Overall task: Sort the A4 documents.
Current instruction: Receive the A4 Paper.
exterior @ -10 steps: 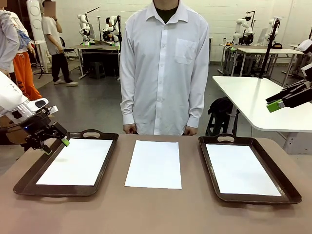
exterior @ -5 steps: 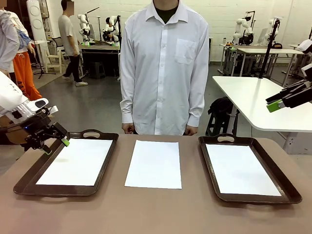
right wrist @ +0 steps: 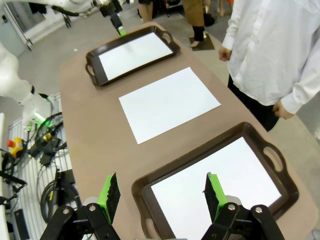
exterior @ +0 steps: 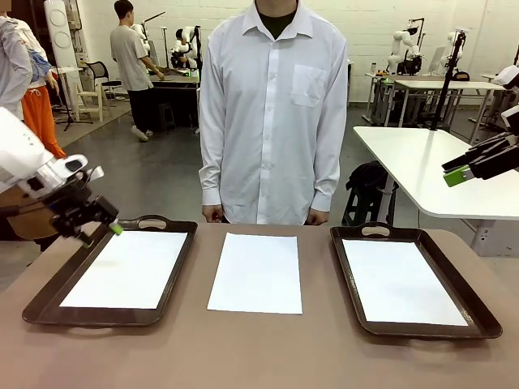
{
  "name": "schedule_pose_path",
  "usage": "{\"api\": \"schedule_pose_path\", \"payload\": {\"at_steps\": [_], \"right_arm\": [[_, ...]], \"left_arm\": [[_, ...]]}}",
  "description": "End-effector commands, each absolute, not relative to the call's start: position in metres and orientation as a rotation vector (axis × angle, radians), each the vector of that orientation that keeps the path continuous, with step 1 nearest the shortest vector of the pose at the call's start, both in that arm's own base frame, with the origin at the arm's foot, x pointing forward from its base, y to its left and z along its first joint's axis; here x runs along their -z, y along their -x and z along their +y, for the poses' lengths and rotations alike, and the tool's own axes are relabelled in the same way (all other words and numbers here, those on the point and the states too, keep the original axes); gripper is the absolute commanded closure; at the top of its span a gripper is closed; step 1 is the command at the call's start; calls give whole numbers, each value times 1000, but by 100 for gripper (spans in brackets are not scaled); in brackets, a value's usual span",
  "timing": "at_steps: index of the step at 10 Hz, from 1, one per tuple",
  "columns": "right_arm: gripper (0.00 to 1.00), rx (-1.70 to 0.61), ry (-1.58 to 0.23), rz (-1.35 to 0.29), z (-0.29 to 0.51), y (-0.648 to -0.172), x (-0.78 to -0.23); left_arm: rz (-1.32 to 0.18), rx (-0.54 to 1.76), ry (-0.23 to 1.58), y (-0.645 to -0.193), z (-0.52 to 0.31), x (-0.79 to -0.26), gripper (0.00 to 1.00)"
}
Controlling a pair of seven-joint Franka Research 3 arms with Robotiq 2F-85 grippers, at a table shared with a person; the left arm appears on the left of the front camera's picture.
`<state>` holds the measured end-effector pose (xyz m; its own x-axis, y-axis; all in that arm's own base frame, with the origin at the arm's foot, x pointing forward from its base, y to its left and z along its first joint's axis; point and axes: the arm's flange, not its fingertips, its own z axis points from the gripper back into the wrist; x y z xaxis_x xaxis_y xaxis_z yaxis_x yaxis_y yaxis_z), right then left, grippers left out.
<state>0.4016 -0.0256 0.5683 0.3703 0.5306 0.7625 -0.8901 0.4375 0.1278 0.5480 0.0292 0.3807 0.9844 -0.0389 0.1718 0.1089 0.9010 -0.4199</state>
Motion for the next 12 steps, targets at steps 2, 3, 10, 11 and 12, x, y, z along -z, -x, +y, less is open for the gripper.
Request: {"api": "schedule_pose_path", "payload": {"at_steps": [2, 3, 10, 11, 12], "right_arm": [[11, -981, -593, -710, -26, -402, -567], [11, -981, -593, -710, -26, -402, -567], [11, -981, -593, -710, -26, -402, -567], [11, -981, -593, -710, -26, -402, -567], [11, -981, -593, -710, -26, -402, -567]], "left_arm": [[-418, 330, 389, -519, 5, -472, 0], [-436, 456, 449, -501, 8, -490, 0], [-647, 986, 696, -420, 36, -579, 0], [-689, 937, 624, -413, 38, -585, 0], [-719, 852, 533, -408, 37, -587, 0]]}}
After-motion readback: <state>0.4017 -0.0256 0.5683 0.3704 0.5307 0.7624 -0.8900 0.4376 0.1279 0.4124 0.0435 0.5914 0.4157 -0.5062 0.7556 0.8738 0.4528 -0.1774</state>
